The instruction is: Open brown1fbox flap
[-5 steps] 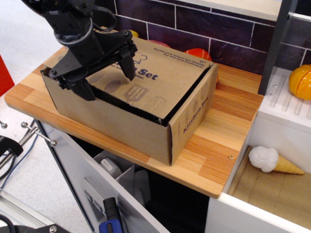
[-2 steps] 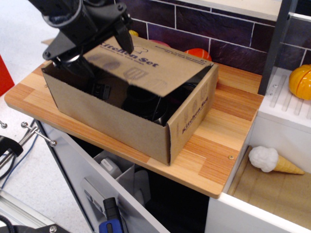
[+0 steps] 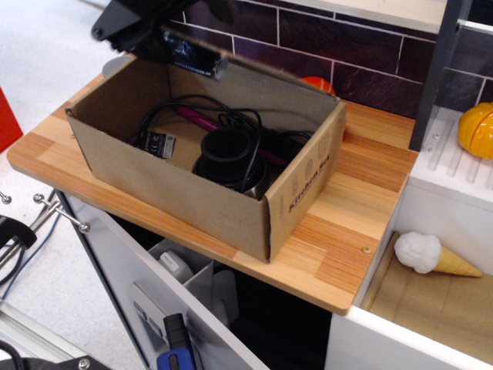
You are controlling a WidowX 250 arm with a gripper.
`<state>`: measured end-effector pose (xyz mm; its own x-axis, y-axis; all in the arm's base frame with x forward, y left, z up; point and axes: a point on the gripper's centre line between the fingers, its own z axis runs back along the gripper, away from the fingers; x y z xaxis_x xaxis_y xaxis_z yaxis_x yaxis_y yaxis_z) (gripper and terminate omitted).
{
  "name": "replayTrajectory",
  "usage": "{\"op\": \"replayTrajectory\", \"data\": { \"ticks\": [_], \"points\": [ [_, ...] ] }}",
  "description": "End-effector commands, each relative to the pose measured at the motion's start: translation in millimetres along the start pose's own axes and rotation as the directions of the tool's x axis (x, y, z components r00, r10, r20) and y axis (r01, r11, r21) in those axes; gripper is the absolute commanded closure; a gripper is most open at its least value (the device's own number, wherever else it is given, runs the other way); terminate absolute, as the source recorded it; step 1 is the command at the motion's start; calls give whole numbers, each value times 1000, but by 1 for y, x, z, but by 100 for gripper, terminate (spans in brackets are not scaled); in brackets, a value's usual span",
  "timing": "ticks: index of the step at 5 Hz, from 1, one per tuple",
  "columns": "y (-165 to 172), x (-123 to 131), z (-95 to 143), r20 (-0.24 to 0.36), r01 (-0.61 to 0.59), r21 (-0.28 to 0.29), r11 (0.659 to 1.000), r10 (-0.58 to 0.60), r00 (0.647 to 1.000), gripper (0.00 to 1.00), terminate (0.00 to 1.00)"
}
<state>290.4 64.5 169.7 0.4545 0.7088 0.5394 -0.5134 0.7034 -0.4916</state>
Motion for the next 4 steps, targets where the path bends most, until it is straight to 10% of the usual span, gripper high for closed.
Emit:
{"op": "replayTrajectory", "data": {
  "ticks": [1,3,4],
  "points": [
    [-43,52,-10,6,208,-233,950,-212,977,0,0],
    [-58,69,-26,19,421,-381,823,-448,894,0,0],
    [-56,72,-28,28,461,-419,782,-496,868,0,100]
  ]
}}
